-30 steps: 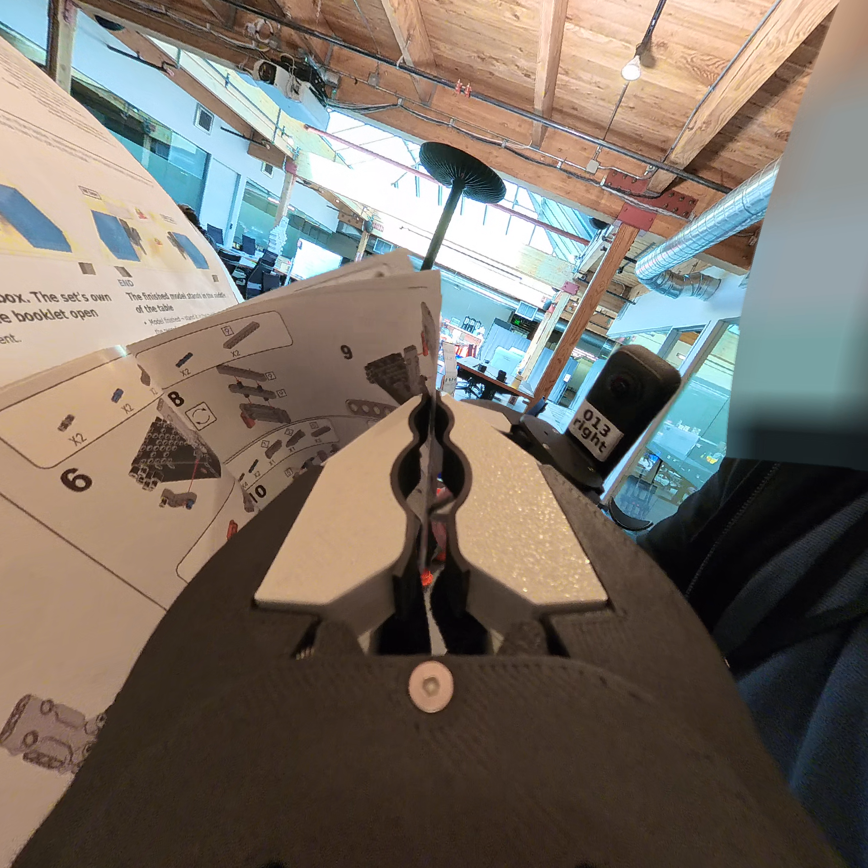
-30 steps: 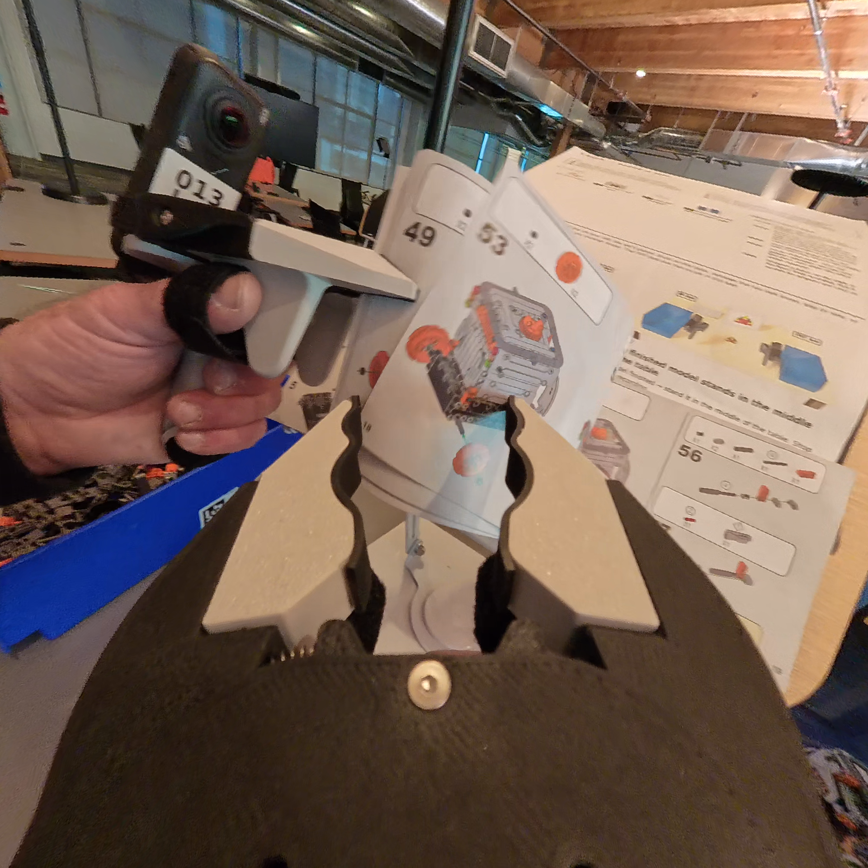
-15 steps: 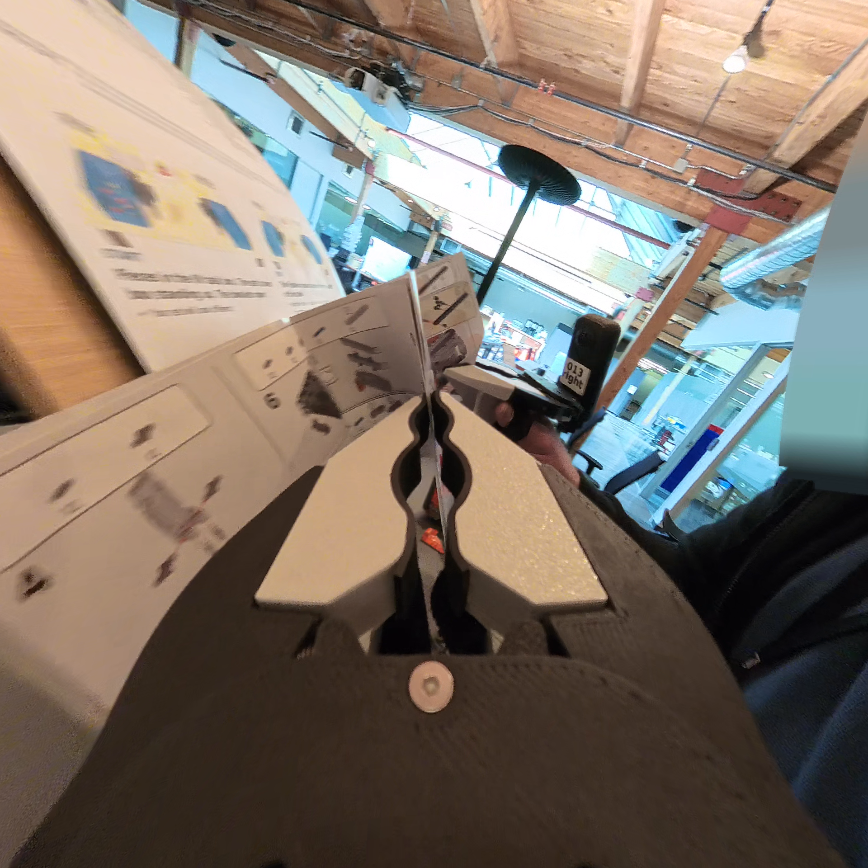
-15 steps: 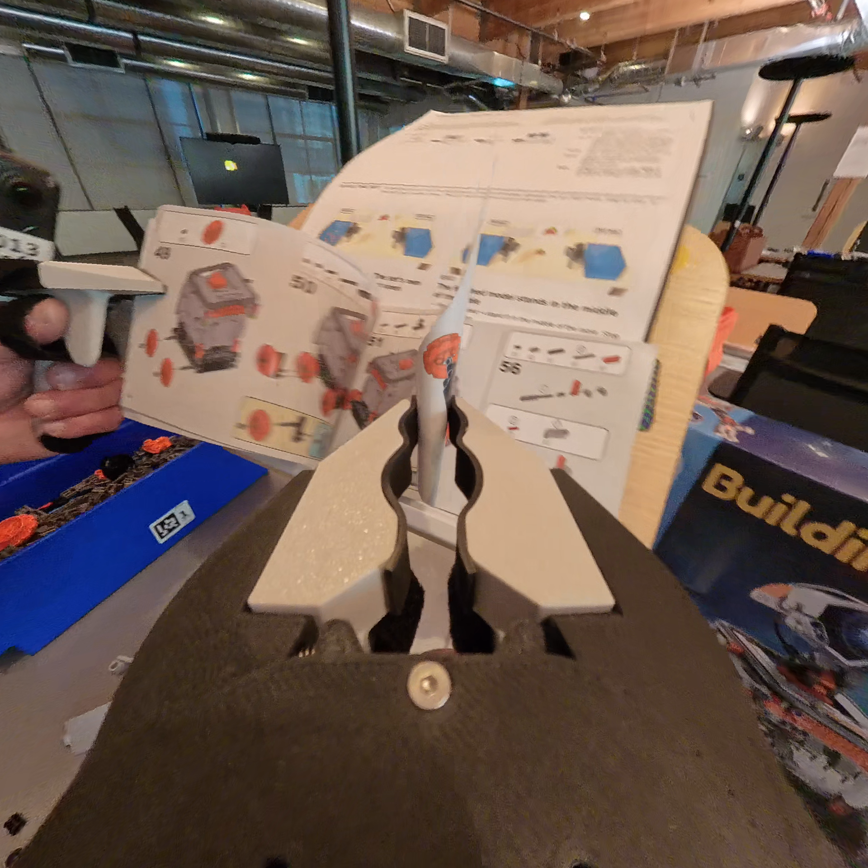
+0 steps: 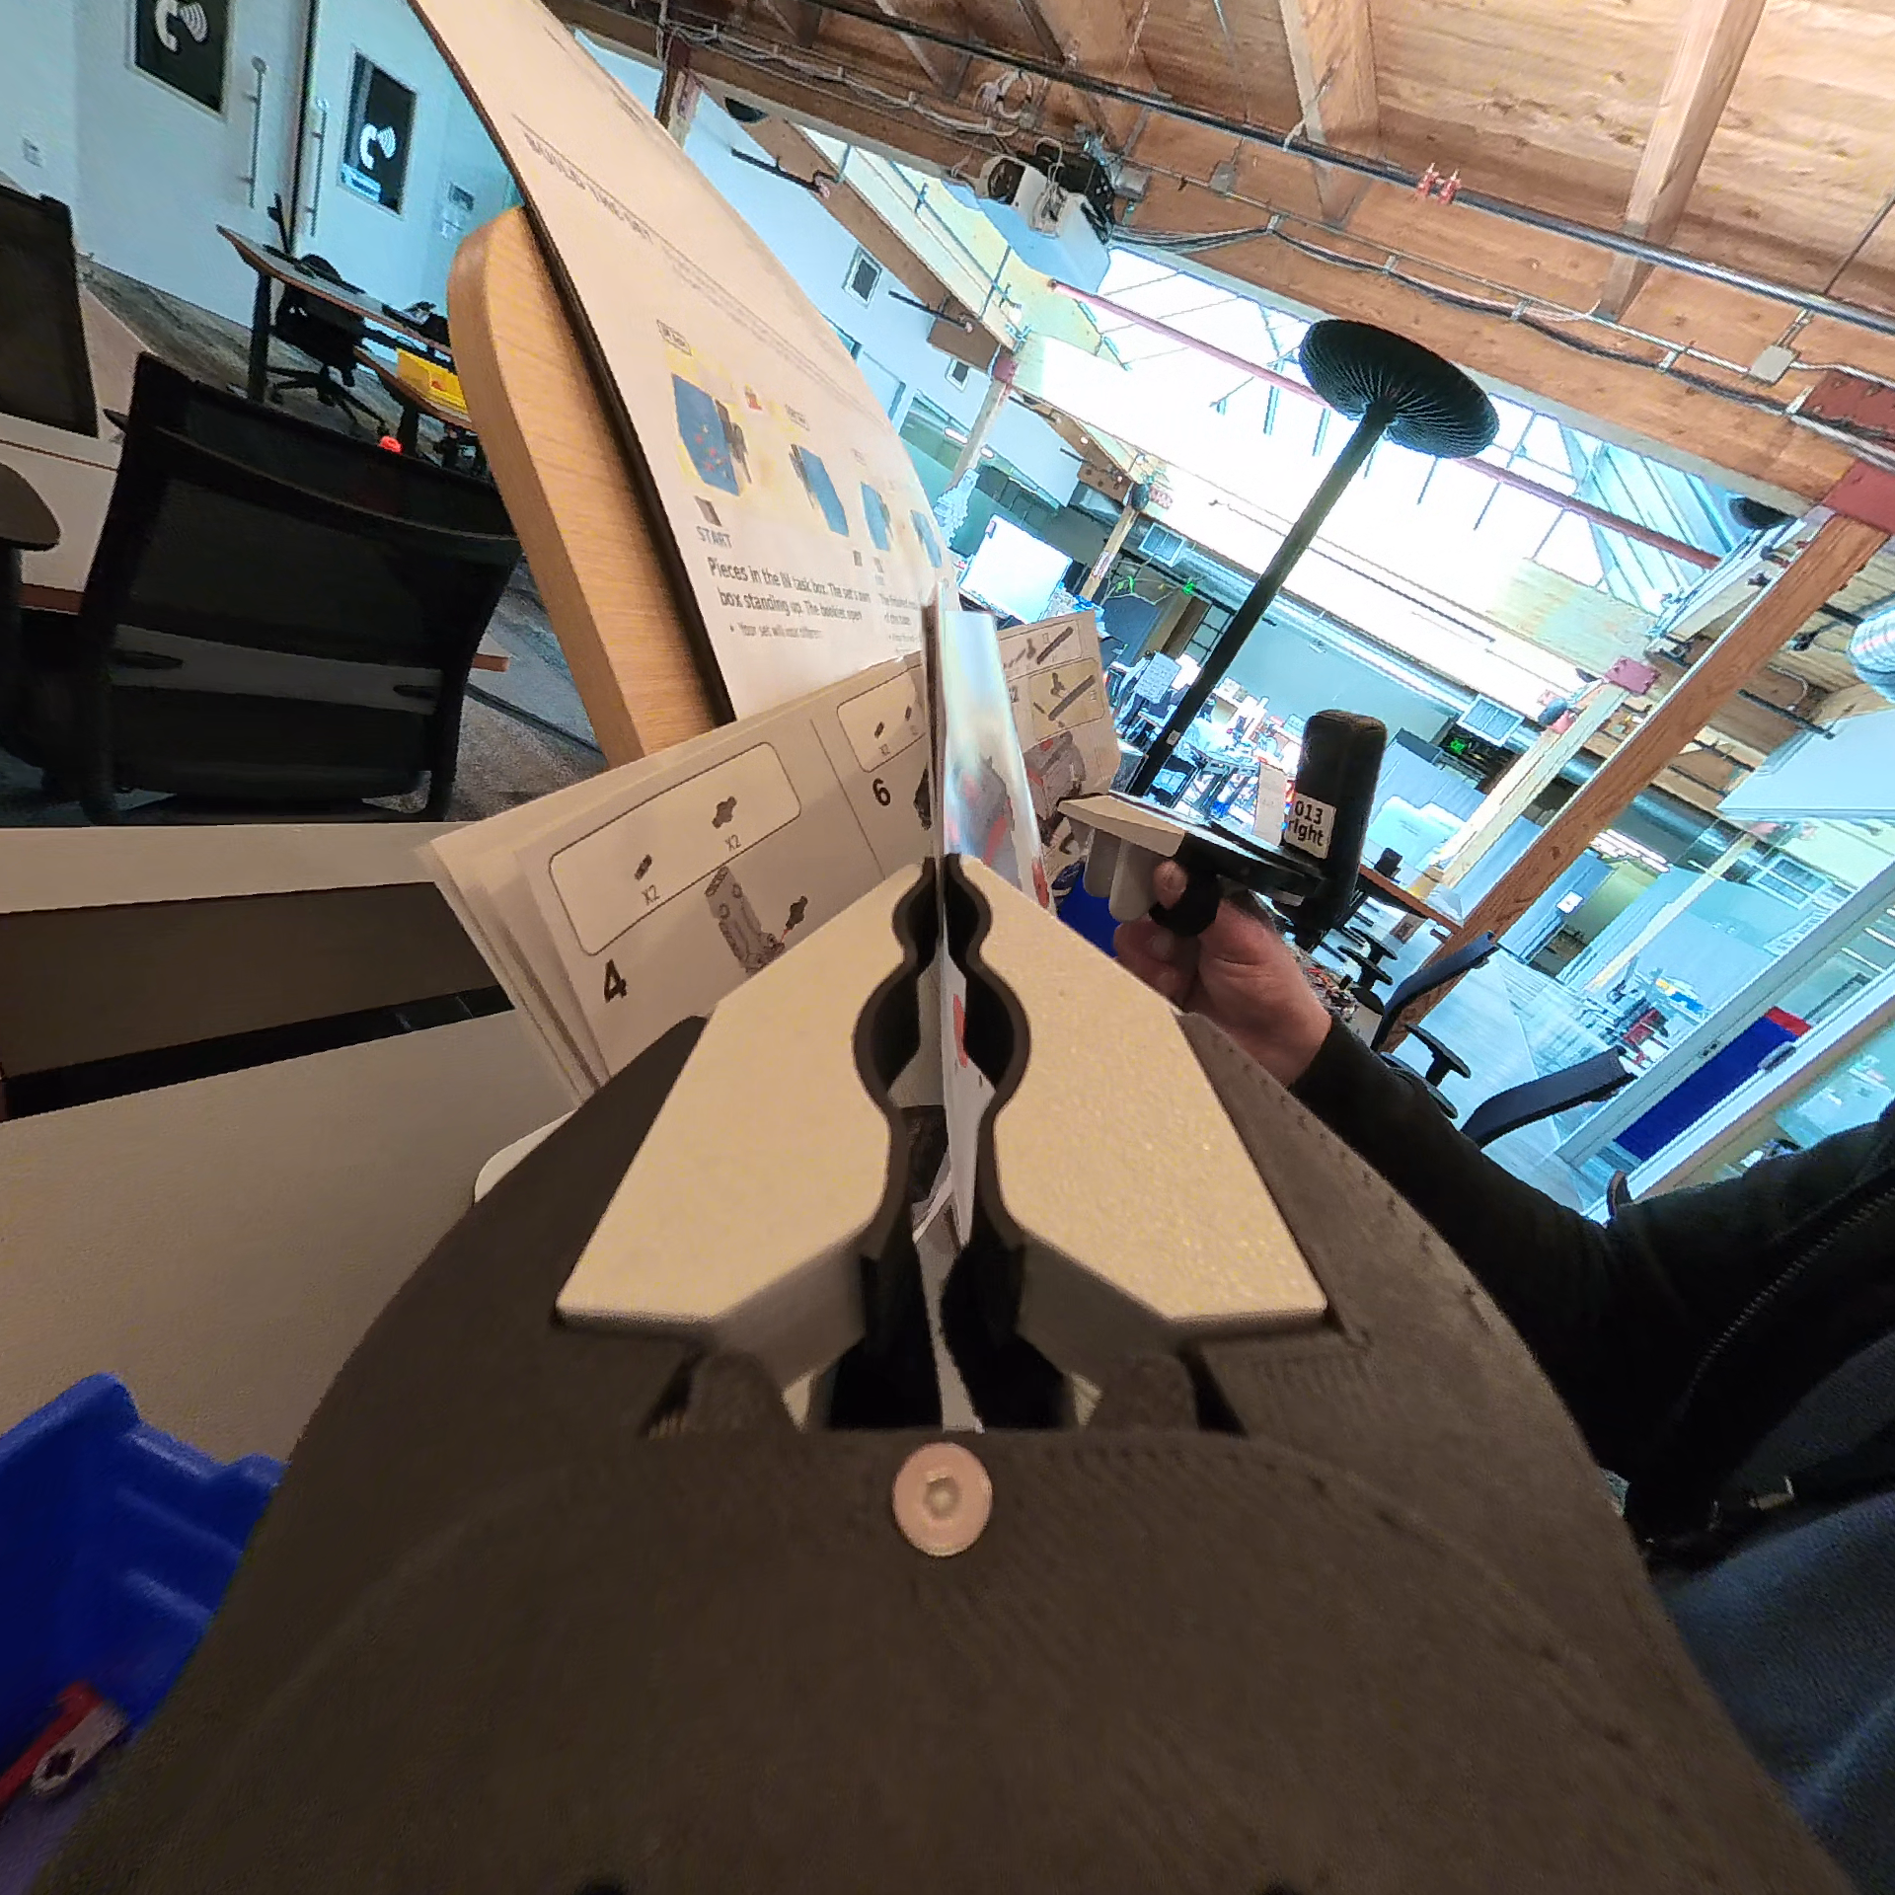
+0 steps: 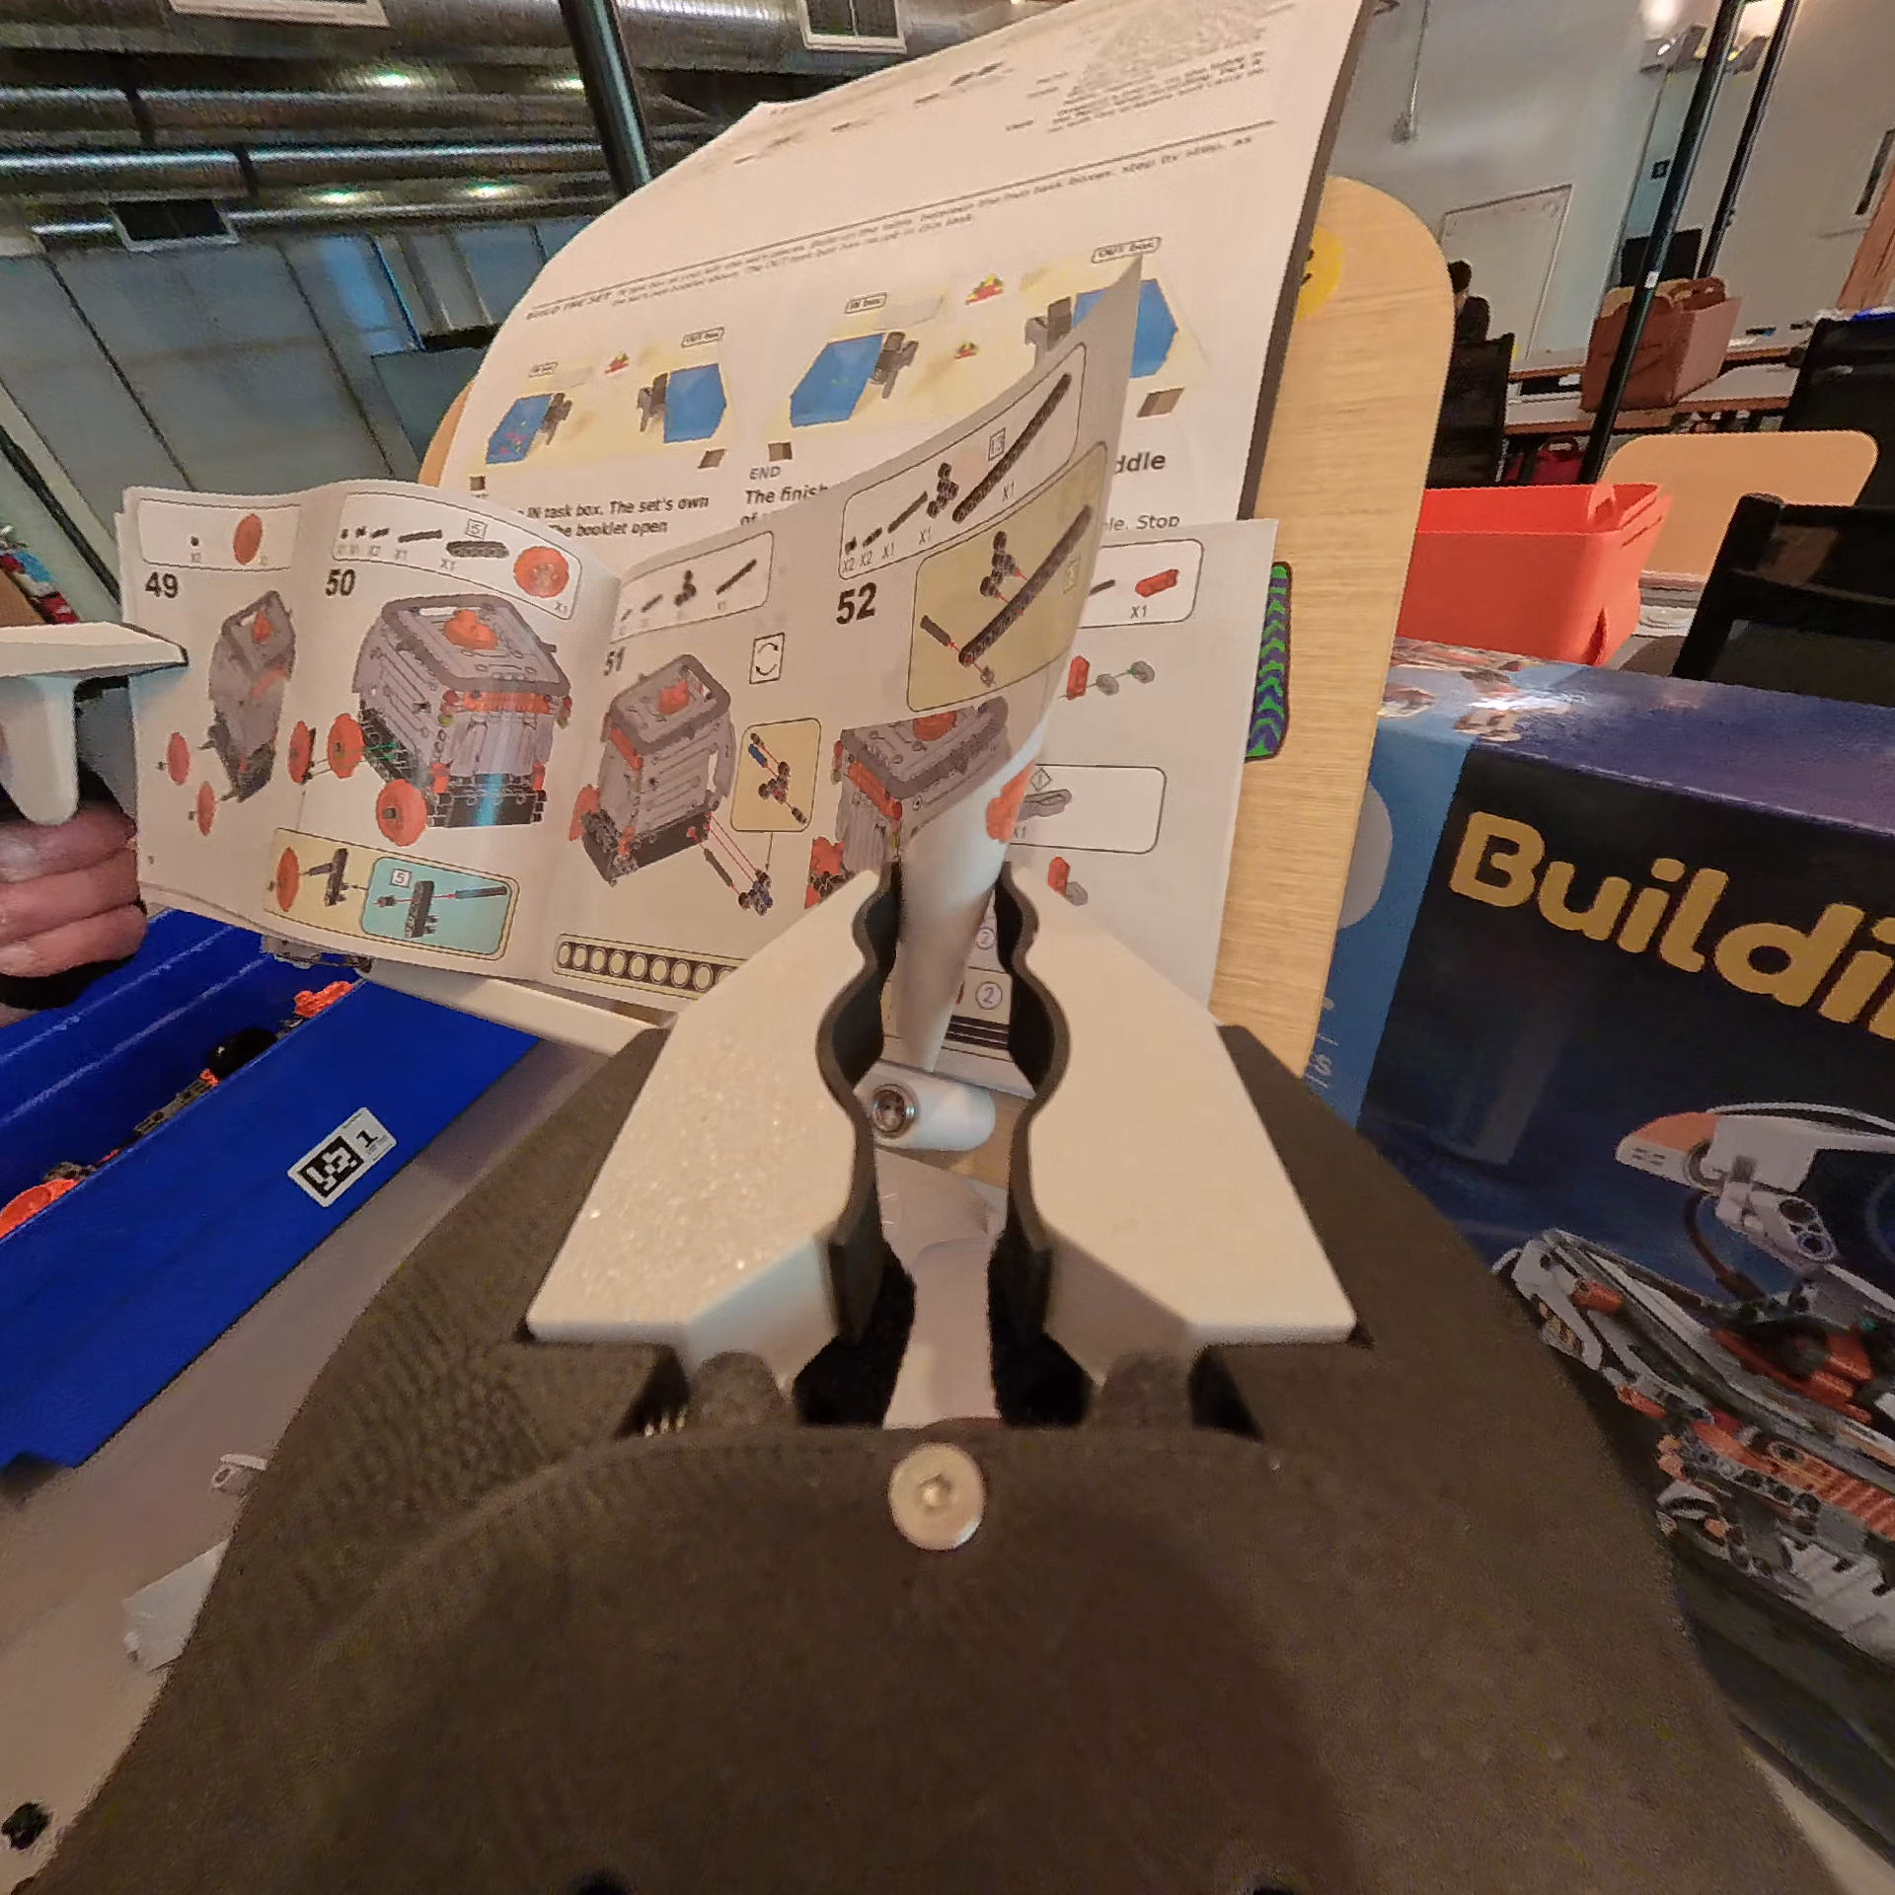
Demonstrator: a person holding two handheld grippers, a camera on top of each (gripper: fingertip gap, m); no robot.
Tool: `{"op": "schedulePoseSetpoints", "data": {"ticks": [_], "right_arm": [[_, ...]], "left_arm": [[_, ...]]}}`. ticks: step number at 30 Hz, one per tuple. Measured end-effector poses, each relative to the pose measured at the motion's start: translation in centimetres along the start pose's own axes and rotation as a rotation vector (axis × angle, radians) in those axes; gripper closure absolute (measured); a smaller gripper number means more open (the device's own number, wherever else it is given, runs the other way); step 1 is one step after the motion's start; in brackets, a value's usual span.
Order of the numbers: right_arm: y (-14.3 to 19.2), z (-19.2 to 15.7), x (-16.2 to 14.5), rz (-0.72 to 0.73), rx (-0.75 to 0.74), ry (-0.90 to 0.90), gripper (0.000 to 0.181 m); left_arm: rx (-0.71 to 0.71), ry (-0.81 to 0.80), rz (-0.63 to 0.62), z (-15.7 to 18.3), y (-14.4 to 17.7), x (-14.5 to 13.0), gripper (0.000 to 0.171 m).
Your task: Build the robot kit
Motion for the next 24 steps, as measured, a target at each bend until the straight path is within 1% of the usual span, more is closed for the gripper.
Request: {"op": "schedulePoseSetpoints", "data": {"ticks": [8, 13, 18, 24], "right_arm": [[0.4, 1.0, 0.0, 0.004, -0.027, -0.005, 0.161], [0.5, 1.5, -0.1, 0.002, -0.043, 0.000, 0.163], [0.7, 1.5, 0.0, 0.013, -0.025, -0.024, 0.165], [0.9, 1.8, -0.2, 0.008, -0.015, -0.064, 0.162]], "left_arm": [[0.012, -0.004, -0.003, -0.3, 0.3, 0.0, 0.171], [0.029, -0.004, -0.007, -0.7, 0.5, -0.3, 0.171], [0.044, -0.011, -0.020, -1.0, 0.6, -0.5, 0.171], [0.060, -0.012, -0.026, -1.4, 0.6, -0.7, 0.171]]}}
Point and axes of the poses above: each gripper's, where its closed fingertips meet, y back along the fingers, x out of its top, z = x × y across the jaws, the point moved 1 cm from there along y, back along the fingers, and after that the axes turned 7 degrees about -y, right-handed, at the moved point
